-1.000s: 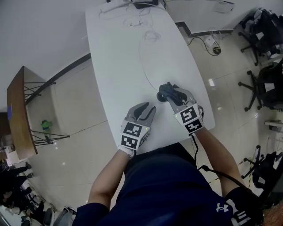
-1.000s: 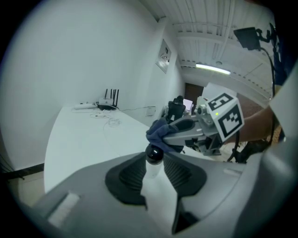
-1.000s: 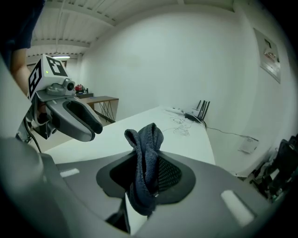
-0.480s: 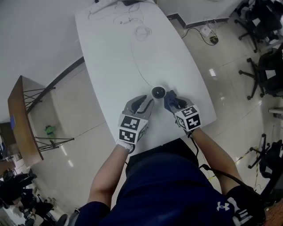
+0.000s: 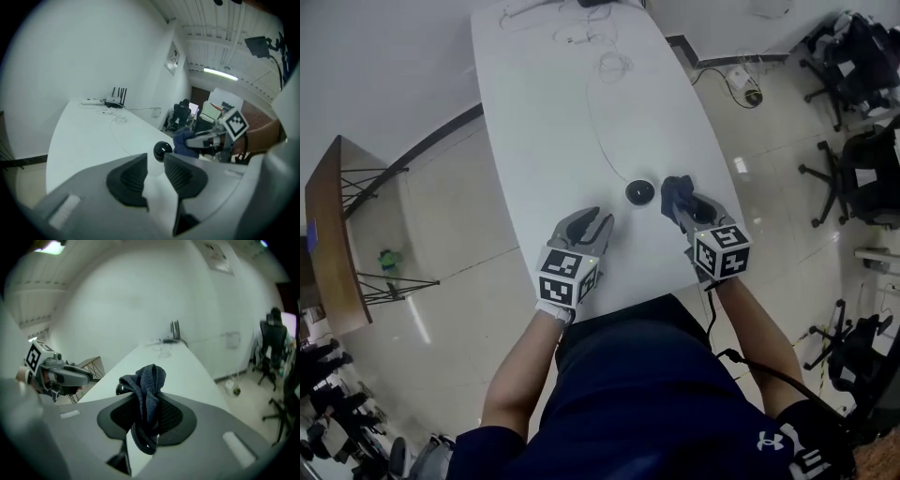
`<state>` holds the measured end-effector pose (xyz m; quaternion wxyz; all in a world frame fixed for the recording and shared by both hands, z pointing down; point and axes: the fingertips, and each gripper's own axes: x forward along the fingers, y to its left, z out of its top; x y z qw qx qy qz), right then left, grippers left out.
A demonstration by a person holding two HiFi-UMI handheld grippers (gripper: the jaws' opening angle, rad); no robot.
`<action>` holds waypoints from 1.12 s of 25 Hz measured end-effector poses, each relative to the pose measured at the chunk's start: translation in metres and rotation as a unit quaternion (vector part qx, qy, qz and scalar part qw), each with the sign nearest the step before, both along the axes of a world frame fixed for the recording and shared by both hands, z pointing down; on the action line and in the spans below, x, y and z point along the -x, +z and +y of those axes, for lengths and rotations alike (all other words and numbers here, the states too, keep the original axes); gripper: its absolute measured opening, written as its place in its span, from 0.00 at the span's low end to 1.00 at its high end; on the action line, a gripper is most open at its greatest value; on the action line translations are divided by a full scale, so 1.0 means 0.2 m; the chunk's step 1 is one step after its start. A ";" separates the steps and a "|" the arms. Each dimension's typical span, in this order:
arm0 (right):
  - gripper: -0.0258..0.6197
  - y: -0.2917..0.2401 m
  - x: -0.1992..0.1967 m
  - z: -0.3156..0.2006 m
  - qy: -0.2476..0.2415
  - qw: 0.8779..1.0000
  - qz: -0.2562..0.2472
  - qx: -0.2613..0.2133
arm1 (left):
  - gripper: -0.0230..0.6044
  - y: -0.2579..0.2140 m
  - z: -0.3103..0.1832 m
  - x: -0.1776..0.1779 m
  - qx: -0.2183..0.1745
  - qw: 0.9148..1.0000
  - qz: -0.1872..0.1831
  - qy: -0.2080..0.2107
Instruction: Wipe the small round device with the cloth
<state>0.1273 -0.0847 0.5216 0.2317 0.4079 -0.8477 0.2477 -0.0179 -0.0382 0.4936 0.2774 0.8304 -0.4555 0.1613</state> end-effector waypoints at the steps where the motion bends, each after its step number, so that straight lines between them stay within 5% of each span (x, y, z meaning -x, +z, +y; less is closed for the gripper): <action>1: 0.20 -0.09 0.03 -0.02 -0.018 0.999 0.012 -0.050 | 0.21 0.00 0.01 0.02 0.000 1.000 0.004 -0.007; 5: 0.20 -0.23 0.22 -0.04 -0.099 0.975 0.103 -0.168 | 0.21 0.00 0.05 0.08 0.000 1.000 0.014 -0.021; 8: 0.20 -0.21 0.29 -0.02 -0.134 0.951 0.187 -0.208 | 0.21 -0.01 0.08 0.10 -0.001 1.000 0.015 -0.026; 15: 0.20 0.00 0.42 0.24 -0.226 0.900 0.256 -0.270 | 0.20 0.01 0.17 0.15 0.014 0.999 0.008 -0.034; 23: 0.20 0.35 0.47 0.31 -0.242 0.912 0.273 -0.187 | 0.20 0.03 0.20 0.14 0.029 0.999 0.008 -0.037; 28: 0.20 0.31 0.47 0.32 -0.260 0.915 0.263 -0.164 | 0.20 0.05 0.18 0.12 0.026 0.999 0.017 -0.035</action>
